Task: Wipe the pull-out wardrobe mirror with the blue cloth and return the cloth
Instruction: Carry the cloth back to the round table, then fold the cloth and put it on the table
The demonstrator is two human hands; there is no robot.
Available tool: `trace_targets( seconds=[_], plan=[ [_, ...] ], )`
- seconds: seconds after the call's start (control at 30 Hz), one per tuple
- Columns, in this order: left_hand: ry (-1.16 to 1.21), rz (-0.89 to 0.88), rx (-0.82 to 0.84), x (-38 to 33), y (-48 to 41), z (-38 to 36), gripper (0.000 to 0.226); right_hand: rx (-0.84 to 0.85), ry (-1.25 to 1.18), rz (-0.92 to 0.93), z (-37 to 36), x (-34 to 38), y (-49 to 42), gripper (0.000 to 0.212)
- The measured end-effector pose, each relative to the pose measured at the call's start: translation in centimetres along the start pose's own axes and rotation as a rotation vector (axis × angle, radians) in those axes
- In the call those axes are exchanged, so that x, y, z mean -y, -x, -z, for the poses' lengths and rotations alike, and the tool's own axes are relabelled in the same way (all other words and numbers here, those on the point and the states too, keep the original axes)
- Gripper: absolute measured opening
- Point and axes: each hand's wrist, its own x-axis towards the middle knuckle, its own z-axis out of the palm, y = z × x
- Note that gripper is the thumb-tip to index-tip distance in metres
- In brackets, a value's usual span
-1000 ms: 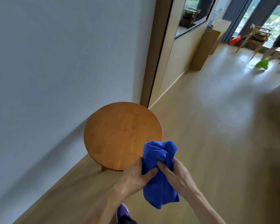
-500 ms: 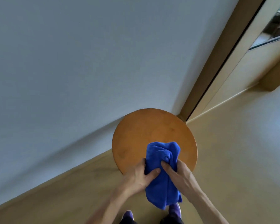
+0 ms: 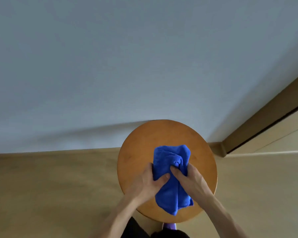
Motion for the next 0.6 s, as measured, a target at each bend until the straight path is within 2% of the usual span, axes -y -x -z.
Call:
trace_targets(
  seconds=[0.27,0.37,0.6],
  plan=[
    [0.139,0.109,-0.092,-0.5,-0.6,-5.3,0.051,0.09,-0.059,0.008,2.6,-3.1,-2.0,0.013],
    [0.132,0.125,-0.09,0.3,-1.1,-5.8,0.057,0.112,-0.075,-0.035,2.0,-4.3,-2.7,0.016],
    [0.129,0.187,-0.078,3.9,-4.0,-5.9,0.05,0.108,-0.07,-0.109,-0.8,-6.7,-5.3,0.012]
  ],
)
